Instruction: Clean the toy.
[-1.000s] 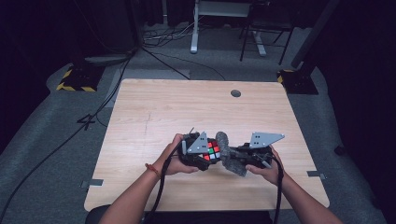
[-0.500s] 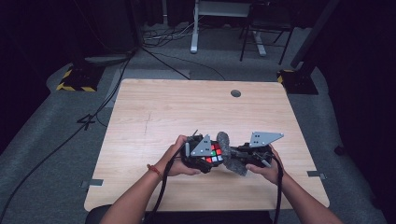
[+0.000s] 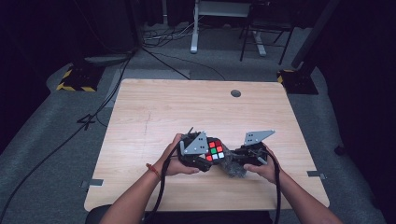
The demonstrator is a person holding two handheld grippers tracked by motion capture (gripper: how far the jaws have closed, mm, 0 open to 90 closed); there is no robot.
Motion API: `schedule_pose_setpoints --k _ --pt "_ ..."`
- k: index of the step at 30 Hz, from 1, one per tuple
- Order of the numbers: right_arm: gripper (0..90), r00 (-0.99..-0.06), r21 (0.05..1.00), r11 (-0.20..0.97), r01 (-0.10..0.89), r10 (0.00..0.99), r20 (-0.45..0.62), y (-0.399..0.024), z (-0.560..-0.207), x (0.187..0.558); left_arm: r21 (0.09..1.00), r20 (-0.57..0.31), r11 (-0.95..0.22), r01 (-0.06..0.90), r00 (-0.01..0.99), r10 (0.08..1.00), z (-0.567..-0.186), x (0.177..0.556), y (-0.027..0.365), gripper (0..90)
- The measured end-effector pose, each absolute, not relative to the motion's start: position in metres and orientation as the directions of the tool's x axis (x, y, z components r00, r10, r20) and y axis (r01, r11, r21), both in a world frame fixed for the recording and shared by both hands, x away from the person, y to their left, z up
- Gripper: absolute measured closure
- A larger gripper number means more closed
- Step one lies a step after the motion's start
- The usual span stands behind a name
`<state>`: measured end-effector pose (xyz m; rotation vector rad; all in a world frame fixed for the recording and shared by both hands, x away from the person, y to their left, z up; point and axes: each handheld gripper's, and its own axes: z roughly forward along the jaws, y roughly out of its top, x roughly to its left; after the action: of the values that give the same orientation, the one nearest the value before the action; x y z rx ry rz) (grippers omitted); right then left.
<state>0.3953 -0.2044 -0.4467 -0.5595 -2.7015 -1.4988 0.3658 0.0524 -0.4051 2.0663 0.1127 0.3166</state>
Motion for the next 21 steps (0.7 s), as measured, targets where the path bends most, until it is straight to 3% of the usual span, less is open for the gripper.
schedule_pose_setpoints --k 7,16,21 --pt "80.3 -0.925 0.855 0.39 0.343 0.301 0.234 -0.216 -0.441 0.398 0.839 0.182 -0.543 -0.034 0.958 0.22 -0.413 0.37 0.054 32.7" --pt "80.3 -0.932 0.869 0.398 0.294 0.322 0.168 -0.215 -0.433 0.391 0.749 0.262 -0.66 -0.05 0.939 0.225 -0.422 0.369 0.044 32.5" --pt "80.3 -0.938 0.882 0.395 0.256 0.321 0.128 -0.214 -0.426 0.385 0.753 0.25 -0.657 -0.043 0.942 0.225 -0.423 0.37 0.043 33.1"
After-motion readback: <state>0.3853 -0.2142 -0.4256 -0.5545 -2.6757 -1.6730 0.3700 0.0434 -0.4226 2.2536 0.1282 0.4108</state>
